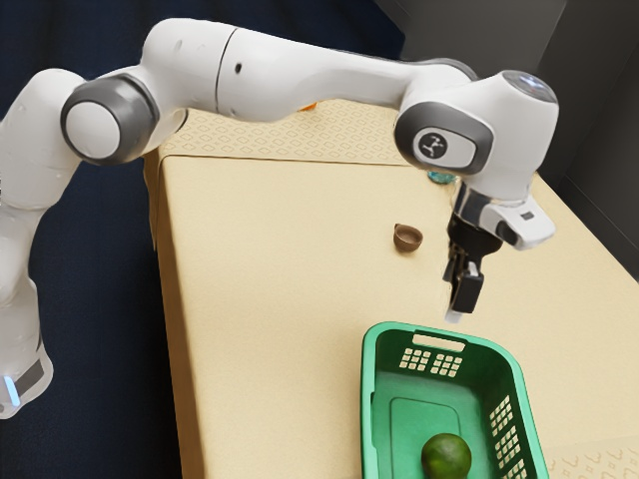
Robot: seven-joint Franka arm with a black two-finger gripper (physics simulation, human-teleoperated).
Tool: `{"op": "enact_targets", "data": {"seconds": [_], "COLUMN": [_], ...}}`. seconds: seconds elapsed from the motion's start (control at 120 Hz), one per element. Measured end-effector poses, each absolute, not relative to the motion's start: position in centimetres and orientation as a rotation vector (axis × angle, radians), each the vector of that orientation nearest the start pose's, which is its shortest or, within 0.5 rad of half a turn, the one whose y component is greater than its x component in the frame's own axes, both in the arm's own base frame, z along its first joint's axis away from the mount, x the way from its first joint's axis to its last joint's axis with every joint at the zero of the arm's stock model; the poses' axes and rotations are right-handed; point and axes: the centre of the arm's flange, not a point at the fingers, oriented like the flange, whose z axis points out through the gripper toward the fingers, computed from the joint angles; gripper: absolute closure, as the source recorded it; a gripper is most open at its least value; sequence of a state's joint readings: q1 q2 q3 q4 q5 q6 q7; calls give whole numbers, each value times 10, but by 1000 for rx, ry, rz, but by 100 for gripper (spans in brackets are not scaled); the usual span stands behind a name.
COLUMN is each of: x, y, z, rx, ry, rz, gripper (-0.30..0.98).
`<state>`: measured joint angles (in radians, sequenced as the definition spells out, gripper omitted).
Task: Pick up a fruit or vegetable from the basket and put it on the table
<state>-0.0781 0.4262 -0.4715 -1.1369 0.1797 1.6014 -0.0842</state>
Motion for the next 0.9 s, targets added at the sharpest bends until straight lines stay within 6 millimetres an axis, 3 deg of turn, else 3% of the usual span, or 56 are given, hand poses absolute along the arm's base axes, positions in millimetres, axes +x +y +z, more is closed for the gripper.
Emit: {"op": "enact_targets", "data": {"seconds": [0.35,0.633,0.9], "x": [616,614,606], "y": [-341,-366,-383], "z": [532,500,484], "rx": [-3217,-3268,-3285], "ry": [688,635,580], "rz": [-5,43,70], "gripper": [0,0,0]}}
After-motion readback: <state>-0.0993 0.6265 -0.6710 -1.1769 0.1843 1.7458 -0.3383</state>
